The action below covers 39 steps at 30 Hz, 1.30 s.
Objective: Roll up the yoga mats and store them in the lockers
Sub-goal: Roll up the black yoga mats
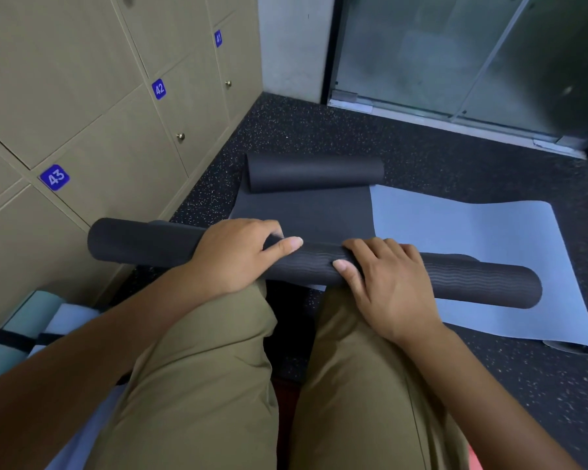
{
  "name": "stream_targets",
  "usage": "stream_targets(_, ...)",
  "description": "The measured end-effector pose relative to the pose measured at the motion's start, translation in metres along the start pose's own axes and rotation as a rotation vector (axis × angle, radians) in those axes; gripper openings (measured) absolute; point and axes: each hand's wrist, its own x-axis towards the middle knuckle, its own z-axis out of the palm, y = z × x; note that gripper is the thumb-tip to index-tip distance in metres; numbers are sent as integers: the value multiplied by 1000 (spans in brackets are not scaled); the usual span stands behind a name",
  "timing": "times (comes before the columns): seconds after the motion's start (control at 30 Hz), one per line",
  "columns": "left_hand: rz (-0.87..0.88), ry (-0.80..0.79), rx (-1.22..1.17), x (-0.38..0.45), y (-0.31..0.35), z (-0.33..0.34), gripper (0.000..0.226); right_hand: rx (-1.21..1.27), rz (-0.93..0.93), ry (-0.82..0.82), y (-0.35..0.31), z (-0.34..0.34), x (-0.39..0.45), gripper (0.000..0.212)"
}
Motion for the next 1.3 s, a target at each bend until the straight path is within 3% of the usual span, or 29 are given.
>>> stream_targets(0.17, 163, 214, 15, -6, -12, 9, 47, 49, -8, -158, 6, -8, 23, 63)
stream_targets(0.33, 192, 245, 150, -17, -18, 26, 64, 128, 50, -334, 10, -11, 44, 46)
stream_targets(0.4, 189, 251, 161, -13, -18, 27, 64, 89, 44, -314, 10, -8, 45, 51)
stream_targets(0.5, 195, 252, 185, -5, -19, 27, 66, 35, 31, -135, 7, 2, 40, 61)
stream_targets(0.63, 153, 145, 162, 10, -21, 18, 71, 13, 43, -17, 7, 8, 29, 54)
stream_targets(0.8, 75, -74, 56, 33, -21, 6, 49, -67, 52, -20, 15, 14, 26, 62)
stream_targets(0.97, 28, -186, 46, 46, -23, -1, 49, -88, 13, -3, 23, 21, 43, 63)
stream_targets(1.17, 312, 114, 330, 42, -44, 21, 76, -63, 13, -99, 27, 19, 61, 63)
stream_targets(1.3, 340, 222, 447, 40, -58, 30, 90, -41, 55, -218, 29, 18, 77, 68)
